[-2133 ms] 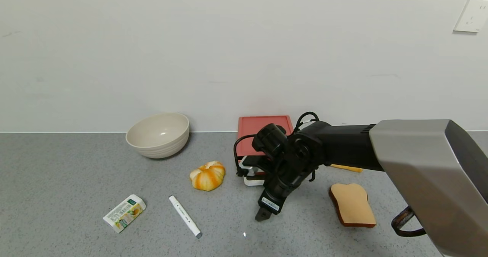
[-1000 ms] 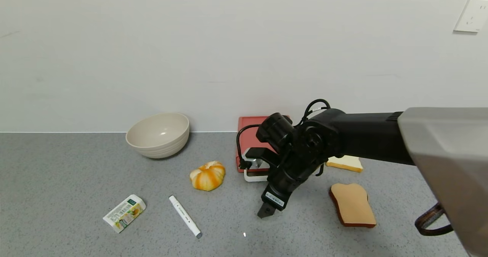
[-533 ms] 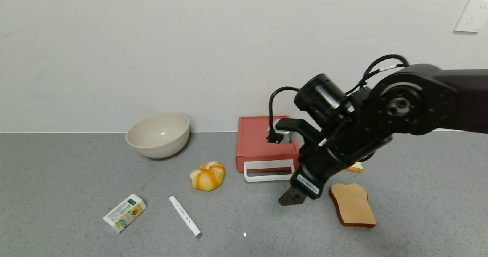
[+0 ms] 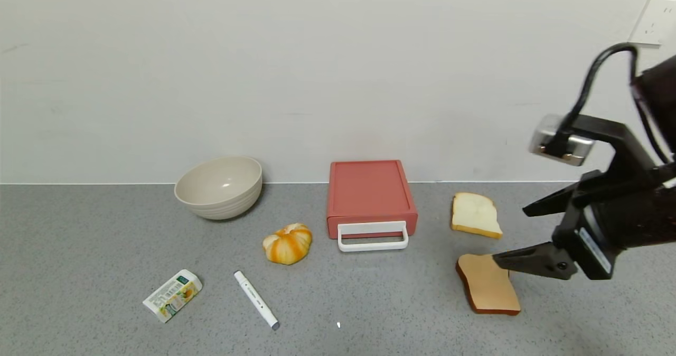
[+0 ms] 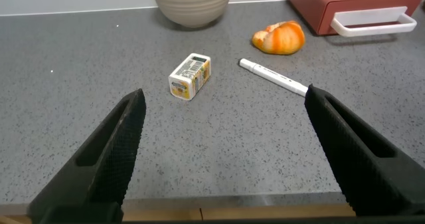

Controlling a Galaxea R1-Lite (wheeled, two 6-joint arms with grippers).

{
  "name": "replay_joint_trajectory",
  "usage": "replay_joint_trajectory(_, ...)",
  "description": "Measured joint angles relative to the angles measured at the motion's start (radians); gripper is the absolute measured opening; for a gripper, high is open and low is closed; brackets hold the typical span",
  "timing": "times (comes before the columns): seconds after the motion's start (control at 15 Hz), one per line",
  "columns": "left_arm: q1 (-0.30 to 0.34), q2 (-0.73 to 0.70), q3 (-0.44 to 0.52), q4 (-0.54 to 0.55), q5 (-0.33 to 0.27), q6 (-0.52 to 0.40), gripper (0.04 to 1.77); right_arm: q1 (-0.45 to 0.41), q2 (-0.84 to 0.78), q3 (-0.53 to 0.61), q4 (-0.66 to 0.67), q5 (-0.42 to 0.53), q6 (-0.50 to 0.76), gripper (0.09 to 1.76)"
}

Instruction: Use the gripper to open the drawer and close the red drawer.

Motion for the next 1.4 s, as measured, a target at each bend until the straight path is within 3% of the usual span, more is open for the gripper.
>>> replay_joint_trajectory(0.27, 0.0, 0.0, 0.0, 0.0, 0.0, 0.0, 1.73, -0.092, -0.207, 0.213, -0.269, -0.016, 0.154, 1.71)
replay_joint_trajectory(0.47, 0.0, 0.0, 0.0, -0.001, 0.002, -0.001, 1.73, -0.123, -0.304, 0.309, -0.358, -0.104, 0.263, 1.71)
replay_joint_trajectory(0.73, 0.0, 0.0, 0.0, 0.0, 0.001, -0.001, 1.73, -0.131, -0.413, 0.384, -0.411, -0.177, 0.311, 1.71)
replay_joint_trajectory(1.4, 0.0, 0.0, 0.0, 0.001, 0.0, -0.001, 1.73, -0.146, -0.863, 0.549, -0.427, -0.491, 0.259, 1.71)
